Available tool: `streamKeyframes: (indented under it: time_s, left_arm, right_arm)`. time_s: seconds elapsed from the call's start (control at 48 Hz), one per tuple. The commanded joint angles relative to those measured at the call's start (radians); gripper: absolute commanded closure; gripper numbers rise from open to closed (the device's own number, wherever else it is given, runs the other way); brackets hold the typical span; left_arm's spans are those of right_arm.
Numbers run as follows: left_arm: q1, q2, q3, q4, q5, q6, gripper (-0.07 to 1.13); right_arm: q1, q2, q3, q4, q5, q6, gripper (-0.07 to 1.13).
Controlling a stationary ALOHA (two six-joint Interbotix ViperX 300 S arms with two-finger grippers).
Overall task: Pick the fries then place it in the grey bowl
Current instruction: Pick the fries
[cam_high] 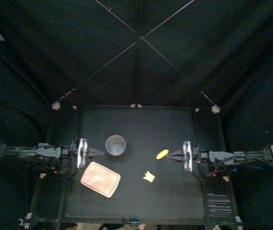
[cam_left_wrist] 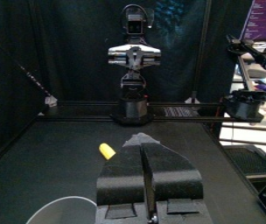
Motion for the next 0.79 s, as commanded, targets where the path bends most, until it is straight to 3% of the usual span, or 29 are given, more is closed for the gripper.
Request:
streamKeyframes:
  time_s: [0.021,0.271,0.354,0.438,0.667,0.729,0.792]
  left_arm:
    - [0.011,0.031,-0.026,-0.002,-0.012,0.003,1.04]
    - [0.012,0.086,-0.031,0.000,-0.044,0.005,1.03]
    - [0.012,0.106,-0.035,0.002,-0.046,0.005,1.03]
    - [0.012,0.112,-0.038,0.005,-0.049,0.006,1.03]
    - [0.012,0.110,-0.040,0.005,-0.051,0.005,1.03]
    - [0.012,0.109,-0.040,0.005,-0.051,0.005,1.03]
    - [0.011,0.110,-0.041,0.005,-0.051,0.005,1.03]
  right_arm:
    - [-0.012,0.035,0.002,0.008,0.000,0.002,1.05]
    - [-0.103,0.258,-0.025,0.077,-0.002,0.005,1.01]
    - [-0.153,0.357,-0.057,0.129,-0.002,0.005,0.91]
    - [-0.181,0.428,-0.089,0.158,-0.002,0.000,0.74]
    - [-0.213,0.558,-0.178,0.170,-0.005,0.002,0.08]
    - [-0.215,0.586,-0.198,0.173,-0.006,0.005,-0.02]
    - [-0.210,0.612,-0.218,0.186,0.000,0.006,-0.03]
